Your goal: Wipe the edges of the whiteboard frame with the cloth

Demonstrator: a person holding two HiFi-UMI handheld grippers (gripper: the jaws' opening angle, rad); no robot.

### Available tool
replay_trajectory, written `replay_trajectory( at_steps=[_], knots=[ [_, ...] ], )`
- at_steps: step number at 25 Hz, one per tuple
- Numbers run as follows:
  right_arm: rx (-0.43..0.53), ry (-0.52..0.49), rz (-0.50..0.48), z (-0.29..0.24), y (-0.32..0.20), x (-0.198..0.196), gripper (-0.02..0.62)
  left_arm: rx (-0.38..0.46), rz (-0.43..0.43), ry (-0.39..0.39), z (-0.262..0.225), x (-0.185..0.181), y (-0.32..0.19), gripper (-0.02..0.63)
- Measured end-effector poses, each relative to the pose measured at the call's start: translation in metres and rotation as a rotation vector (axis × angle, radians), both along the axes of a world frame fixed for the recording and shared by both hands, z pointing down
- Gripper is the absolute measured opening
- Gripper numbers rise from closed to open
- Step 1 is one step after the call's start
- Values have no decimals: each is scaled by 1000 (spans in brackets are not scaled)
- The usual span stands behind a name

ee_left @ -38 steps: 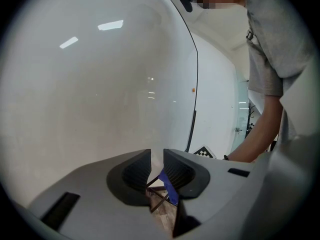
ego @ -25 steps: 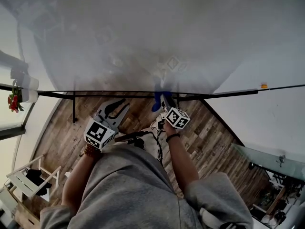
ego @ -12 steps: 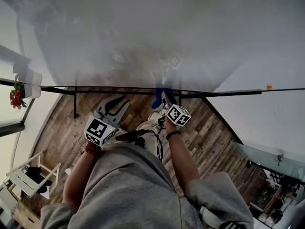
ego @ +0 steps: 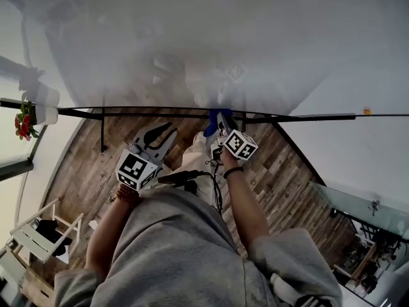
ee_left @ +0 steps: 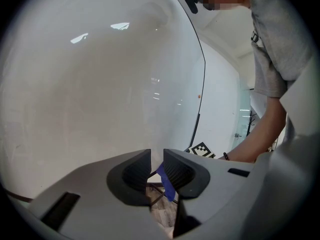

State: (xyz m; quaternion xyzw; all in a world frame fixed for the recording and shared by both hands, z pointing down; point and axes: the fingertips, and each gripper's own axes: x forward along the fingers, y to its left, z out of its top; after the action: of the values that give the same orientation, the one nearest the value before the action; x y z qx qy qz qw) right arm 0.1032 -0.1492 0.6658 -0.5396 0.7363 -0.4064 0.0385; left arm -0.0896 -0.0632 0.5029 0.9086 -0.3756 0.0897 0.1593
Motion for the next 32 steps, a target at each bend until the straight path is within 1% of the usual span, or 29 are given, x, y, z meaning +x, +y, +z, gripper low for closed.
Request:
replay_trajectory(
  at_steps=[4,8,14,18,22,25,29,31,32],
  knots=[
    [1,4,-3,0,2,-6,120,7,13,5,-2,-3,6,84],
    [16,-2,-2,0,3,-22,120,0,16,-5,4,-21,11,84],
    [6,-14,-27,2,3,-44,120,5,-41,2,3,-45,6,84],
    [9,-29,-39,3,4,-56,120,13,-46,6,5,-52,8,84],
    [13,-38,-44,4,8,-69,120,-2,-29,-23,9,-62,18,84],
    [16,-53,-48,2,6,-78,120,-3,-61,-11,6,-71,17,84],
    [20,-61,-69,-2,6,-92,120,4,-67,-24,4,-75,24,84],
    [19,-63,-75,-1,8,-98,120,11,-78,-13,1,-81,27,84],
    [19,-67,-78,0,9,-102,120,11,-93,7,-2,-86,27,84]
  ],
)
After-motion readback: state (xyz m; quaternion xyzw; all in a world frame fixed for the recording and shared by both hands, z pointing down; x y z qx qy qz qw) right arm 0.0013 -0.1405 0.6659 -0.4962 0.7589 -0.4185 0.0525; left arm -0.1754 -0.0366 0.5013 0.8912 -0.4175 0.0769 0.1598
